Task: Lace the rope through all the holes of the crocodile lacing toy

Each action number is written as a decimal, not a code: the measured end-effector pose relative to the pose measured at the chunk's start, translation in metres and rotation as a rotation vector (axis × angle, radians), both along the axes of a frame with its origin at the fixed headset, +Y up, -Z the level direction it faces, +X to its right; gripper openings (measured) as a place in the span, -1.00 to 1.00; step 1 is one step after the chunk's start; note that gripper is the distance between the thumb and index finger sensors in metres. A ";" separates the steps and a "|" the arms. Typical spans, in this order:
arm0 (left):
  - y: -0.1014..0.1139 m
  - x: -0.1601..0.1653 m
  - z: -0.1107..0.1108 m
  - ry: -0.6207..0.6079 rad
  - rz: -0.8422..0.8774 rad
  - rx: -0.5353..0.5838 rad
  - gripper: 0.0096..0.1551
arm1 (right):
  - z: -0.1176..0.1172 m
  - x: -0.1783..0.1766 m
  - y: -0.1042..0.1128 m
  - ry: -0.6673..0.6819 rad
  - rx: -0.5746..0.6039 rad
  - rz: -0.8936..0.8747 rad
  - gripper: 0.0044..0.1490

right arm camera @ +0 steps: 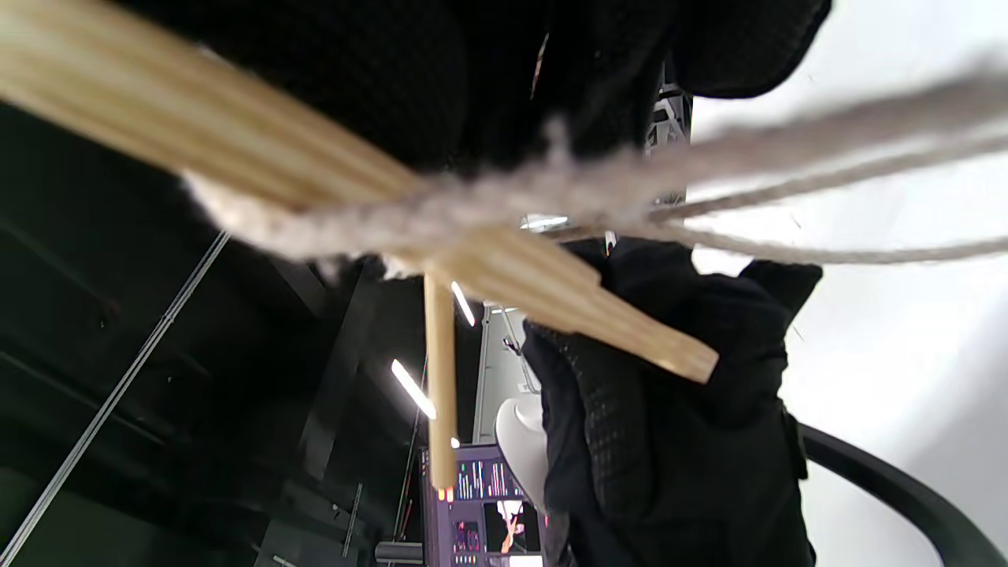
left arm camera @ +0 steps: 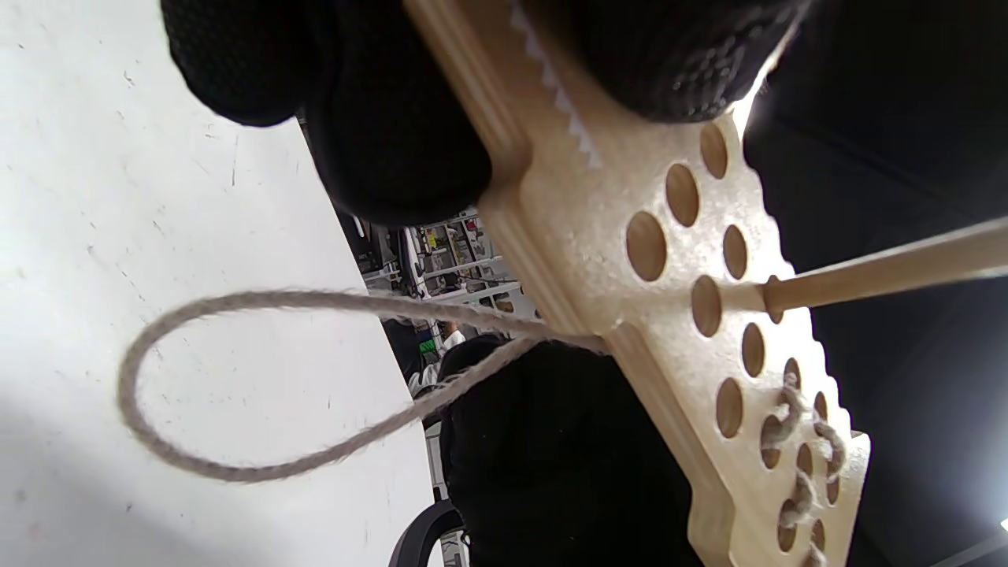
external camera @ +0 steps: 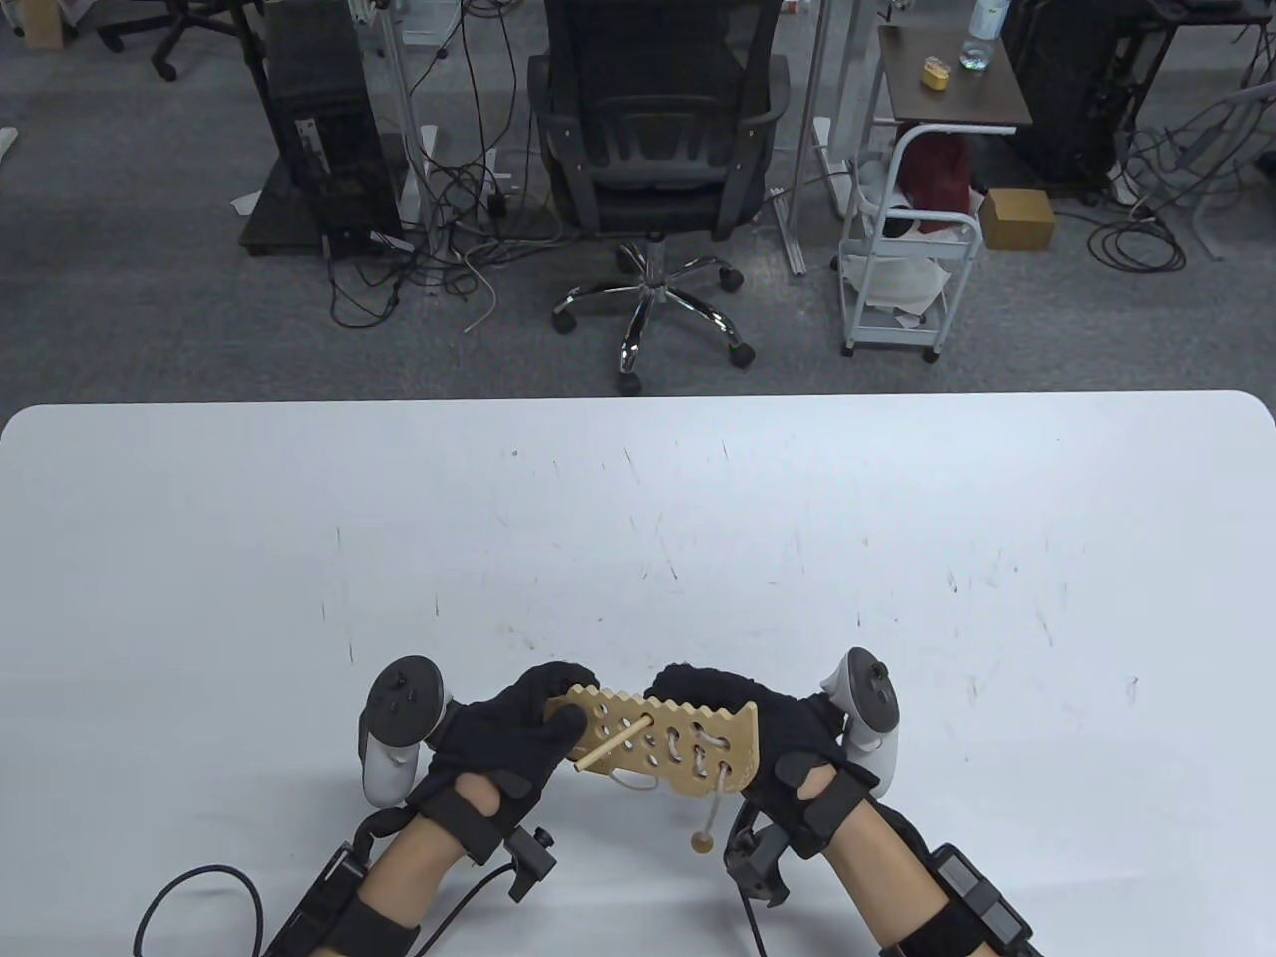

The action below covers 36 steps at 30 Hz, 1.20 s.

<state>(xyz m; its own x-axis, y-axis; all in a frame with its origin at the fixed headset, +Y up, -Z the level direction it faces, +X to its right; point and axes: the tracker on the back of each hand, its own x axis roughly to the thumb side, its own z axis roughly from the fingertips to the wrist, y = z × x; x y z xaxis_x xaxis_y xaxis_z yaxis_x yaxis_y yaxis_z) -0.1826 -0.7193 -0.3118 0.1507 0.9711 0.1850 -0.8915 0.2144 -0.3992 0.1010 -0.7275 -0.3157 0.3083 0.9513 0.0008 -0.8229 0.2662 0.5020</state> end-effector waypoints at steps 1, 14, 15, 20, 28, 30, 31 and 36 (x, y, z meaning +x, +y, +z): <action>0.000 0.000 0.000 0.006 -0.001 -0.001 -0.38 | 0.000 0.000 0.000 0.002 0.001 -0.001 -0.46; 0.014 -0.005 0.003 0.030 0.008 0.080 -0.40 | -0.001 0.004 0.001 -0.013 -0.007 -0.004 -0.44; 0.014 -0.006 0.003 0.031 0.010 0.084 -0.40 | -0.001 0.005 0.001 -0.027 -0.011 -0.001 -0.44; 0.018 -0.008 0.004 0.042 0.027 0.095 -0.40 | -0.005 0.014 0.000 -0.112 0.002 0.047 -0.44; 0.019 -0.015 0.003 0.098 0.018 0.095 -0.40 | -0.009 0.035 0.009 -0.332 0.108 0.183 -0.43; 0.019 -0.017 0.002 0.120 0.010 0.093 -0.40 | -0.009 0.040 0.013 -0.384 0.144 0.206 -0.43; 0.018 -0.019 0.001 0.132 0.006 0.091 -0.40 | -0.008 0.042 0.014 -0.404 0.149 0.205 -0.42; 0.016 -0.027 -0.002 0.202 -0.014 0.082 -0.40 | -0.008 0.050 0.020 -0.467 0.160 0.177 -0.38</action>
